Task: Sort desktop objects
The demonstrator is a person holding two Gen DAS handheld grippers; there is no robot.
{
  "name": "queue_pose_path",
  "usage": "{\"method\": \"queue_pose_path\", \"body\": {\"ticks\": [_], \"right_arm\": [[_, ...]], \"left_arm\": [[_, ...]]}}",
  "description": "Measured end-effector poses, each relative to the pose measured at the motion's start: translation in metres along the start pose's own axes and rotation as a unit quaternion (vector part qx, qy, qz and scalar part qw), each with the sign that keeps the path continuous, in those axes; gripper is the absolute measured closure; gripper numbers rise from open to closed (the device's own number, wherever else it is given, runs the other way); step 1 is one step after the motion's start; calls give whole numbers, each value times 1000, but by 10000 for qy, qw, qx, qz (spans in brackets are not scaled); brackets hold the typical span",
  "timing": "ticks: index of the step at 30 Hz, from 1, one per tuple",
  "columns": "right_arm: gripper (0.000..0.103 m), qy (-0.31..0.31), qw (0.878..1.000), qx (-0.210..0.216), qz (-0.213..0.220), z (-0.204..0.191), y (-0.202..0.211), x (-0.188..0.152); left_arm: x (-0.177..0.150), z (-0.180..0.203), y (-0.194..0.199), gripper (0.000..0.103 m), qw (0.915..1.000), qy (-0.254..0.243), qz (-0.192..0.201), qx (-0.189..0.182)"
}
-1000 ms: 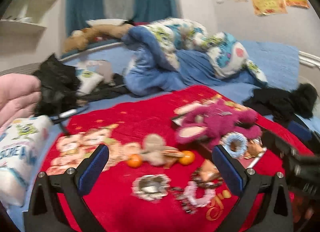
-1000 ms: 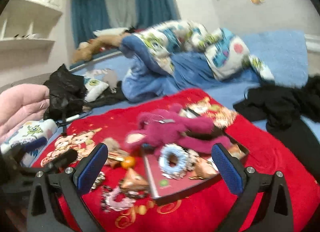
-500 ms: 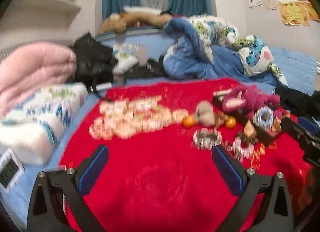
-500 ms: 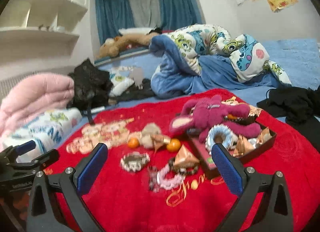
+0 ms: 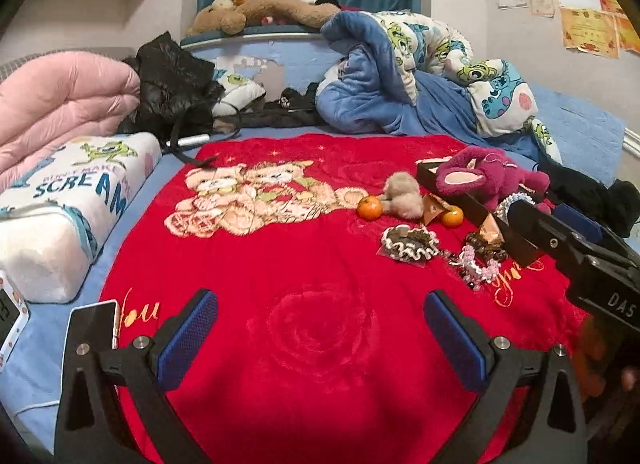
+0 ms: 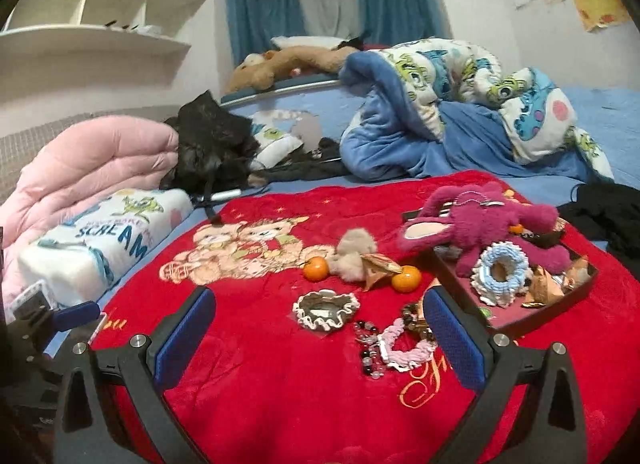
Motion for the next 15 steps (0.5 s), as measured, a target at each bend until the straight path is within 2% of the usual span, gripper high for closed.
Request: {"method": "queue_pose_path", "body": {"ticks": [3, 8, 15], "right_arm": [[0, 101, 9999, -44, 0, -6, -3, -3], [0, 212, 9997, -34, -129, -13, -4, -15], [0, 390, 9990, -41, -209, -12, -4, -24]], "left_arm": [[-1, -6, 2, 0, 9998, -13, 34, 198], [2, -8, 3, 0, 9998, 165, 50, 29], [3, -1, 4, 0, 9999, 117, 99, 45]]}}
Point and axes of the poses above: each gripper's, at about its wrist camera, not at the fingertips, and y roughly against the way its jaws point, z to its right, x to its top, the point moved 5 cm from there along -y, roughly the way its jaws point, and after that the axes turned 13 degrees about -x, right-handed, at the moved point
